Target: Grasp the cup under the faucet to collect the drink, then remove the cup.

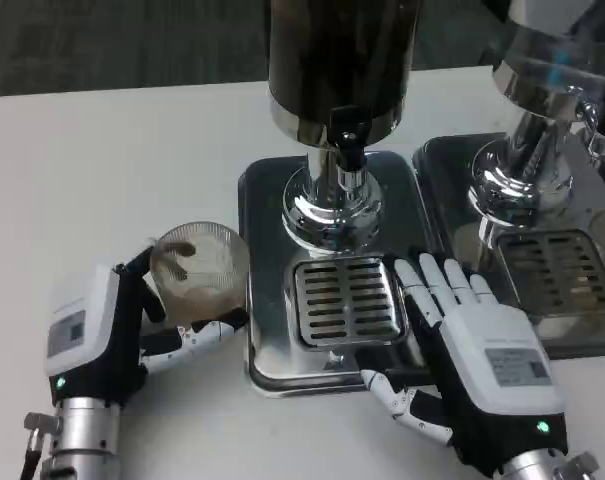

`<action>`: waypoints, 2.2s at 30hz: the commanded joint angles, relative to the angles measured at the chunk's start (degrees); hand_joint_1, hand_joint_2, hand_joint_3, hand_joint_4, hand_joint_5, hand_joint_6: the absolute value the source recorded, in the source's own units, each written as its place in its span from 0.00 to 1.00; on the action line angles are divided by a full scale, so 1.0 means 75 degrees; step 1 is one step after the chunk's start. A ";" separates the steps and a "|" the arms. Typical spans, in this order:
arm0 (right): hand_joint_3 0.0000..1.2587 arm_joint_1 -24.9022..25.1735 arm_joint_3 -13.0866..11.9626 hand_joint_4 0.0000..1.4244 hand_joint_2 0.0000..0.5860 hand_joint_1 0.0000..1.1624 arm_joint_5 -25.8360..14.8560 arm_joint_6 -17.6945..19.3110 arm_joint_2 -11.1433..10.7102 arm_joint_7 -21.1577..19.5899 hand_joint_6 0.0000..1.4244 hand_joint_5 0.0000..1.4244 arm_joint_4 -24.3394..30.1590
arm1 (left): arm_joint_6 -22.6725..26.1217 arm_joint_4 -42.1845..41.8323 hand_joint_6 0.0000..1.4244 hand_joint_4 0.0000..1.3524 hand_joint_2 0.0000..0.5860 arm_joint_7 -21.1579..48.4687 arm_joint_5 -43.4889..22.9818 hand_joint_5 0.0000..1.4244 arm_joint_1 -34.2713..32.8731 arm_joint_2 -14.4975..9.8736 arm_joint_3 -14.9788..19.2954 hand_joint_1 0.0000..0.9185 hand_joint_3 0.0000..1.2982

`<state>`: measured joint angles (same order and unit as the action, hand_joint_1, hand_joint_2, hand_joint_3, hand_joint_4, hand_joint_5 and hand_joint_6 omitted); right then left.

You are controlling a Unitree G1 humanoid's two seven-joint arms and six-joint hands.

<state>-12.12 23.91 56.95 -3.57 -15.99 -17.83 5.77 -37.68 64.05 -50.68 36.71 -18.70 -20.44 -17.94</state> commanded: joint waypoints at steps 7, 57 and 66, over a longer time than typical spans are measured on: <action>0.05 0.0009 -0.0012 0.00 0.65 0.21 -0.0020 -0.0026 0.0011 -0.0018 0.02 0.00 -0.0003 | 0.0150 -0.0229 0.80 0.52 0.04 -0.0846 0.0165 0.66 -0.0016 -0.0025 -0.0107 0.66 0.39; 0.04 -0.0167 -0.0081 0.00 0.72 0.26 0.0091 -0.0127 0.0265 -0.0719 0.03 0.00 0.0049 | -0.0395 -0.0484 0.79 0.50 0.04 -0.0144 0.0341 0.63 -0.0785 0.0656 -0.0433 0.62 0.40; 0.04 -0.0290 -0.0125 0.00 0.72 0.28 0.0062 -0.0232 0.0402 -0.0879 0.04 0.00 0.0069 | -0.0237 0.0168 0.79 0.51 0.04 0.0378 0.0248 0.65 -0.1303 0.1013 -0.0577 0.63 0.41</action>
<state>-13.65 23.20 57.16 -4.75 -13.34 -23.41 5.70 -39.35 64.91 -48.29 38.83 -26.72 -13.39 -21.79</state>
